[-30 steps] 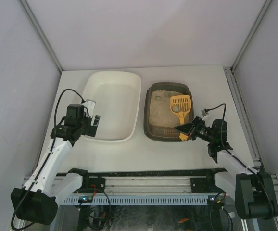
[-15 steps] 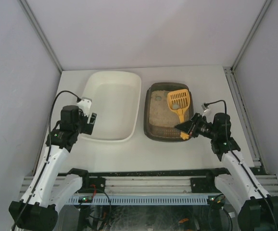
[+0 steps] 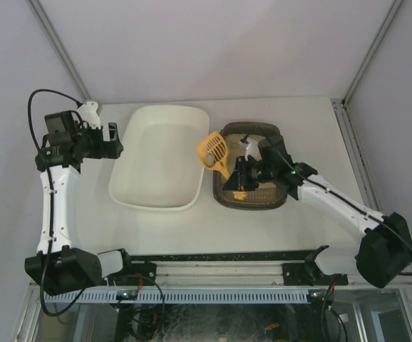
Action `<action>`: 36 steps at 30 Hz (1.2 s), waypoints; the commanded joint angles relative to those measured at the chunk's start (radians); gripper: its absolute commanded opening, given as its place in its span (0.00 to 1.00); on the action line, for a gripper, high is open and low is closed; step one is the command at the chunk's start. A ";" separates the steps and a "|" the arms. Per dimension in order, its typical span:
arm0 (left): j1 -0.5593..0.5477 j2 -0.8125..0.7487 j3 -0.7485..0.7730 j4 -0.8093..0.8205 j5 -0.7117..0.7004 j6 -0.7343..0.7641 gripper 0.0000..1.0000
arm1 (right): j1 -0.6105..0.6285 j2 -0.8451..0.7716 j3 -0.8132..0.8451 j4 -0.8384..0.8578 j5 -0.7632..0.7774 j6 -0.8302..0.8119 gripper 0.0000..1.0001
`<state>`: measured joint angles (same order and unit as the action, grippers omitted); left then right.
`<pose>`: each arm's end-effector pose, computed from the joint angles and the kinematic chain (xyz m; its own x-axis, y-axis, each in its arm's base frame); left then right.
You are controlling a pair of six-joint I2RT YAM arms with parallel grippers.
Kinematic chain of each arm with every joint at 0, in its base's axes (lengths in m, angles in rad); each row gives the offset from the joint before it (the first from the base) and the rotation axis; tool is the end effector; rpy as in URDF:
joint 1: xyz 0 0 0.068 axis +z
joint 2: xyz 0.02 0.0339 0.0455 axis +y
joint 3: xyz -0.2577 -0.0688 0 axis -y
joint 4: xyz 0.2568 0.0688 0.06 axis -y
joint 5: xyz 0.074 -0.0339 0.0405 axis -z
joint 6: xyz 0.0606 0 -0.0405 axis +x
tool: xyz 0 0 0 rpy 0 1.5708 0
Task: Clean the litter box
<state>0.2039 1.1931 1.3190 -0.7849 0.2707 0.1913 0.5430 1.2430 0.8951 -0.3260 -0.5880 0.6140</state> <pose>0.2744 0.0402 0.3637 -0.5864 0.0658 -0.8073 0.1257 0.9920 -0.0104 0.2362 0.1818 0.2487 -0.8982 0.0178 -0.4392 -0.3469 0.5850 0.7331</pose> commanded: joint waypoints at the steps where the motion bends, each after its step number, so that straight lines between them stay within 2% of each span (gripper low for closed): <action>1: 0.018 0.047 0.123 -0.095 0.180 -0.050 0.97 | 0.124 0.127 0.189 -0.146 0.220 -0.140 0.00; 5: 0.032 0.076 0.190 -0.129 0.179 -0.069 0.97 | 0.267 0.308 0.416 -0.349 0.487 -0.218 0.00; 11: 0.034 0.107 0.241 -0.131 0.123 -0.092 0.97 | 0.446 0.511 0.649 -0.542 0.824 -0.315 0.00; 15: 0.035 0.138 0.267 -0.121 0.083 -0.167 0.98 | 0.516 0.588 0.744 -0.634 0.984 -0.375 0.00; 20: 0.034 0.125 0.258 -0.060 0.001 -0.300 1.00 | 0.572 0.608 0.772 -0.660 1.131 -0.419 0.00; 23: 0.034 0.119 0.237 -0.004 -0.023 -0.365 1.00 | 0.567 0.581 0.759 -0.647 1.145 -0.398 0.00; 26: 0.013 0.139 0.219 0.068 0.014 -0.450 1.00 | 0.529 0.474 0.695 -0.591 1.080 -0.337 0.00; 32: -0.231 0.273 0.280 0.157 -0.096 -0.516 1.00 | 0.299 0.148 0.415 -0.459 0.854 -0.186 0.00; 36: -0.399 0.406 0.386 0.148 -0.115 -0.606 1.00 | 0.151 0.074 0.290 -0.457 0.722 -0.163 0.00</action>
<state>-0.0673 1.5120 1.5852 -0.6933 0.1875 -0.2974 0.7853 1.3746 1.2770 -0.8436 0.2897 0.3759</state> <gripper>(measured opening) 0.996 0.177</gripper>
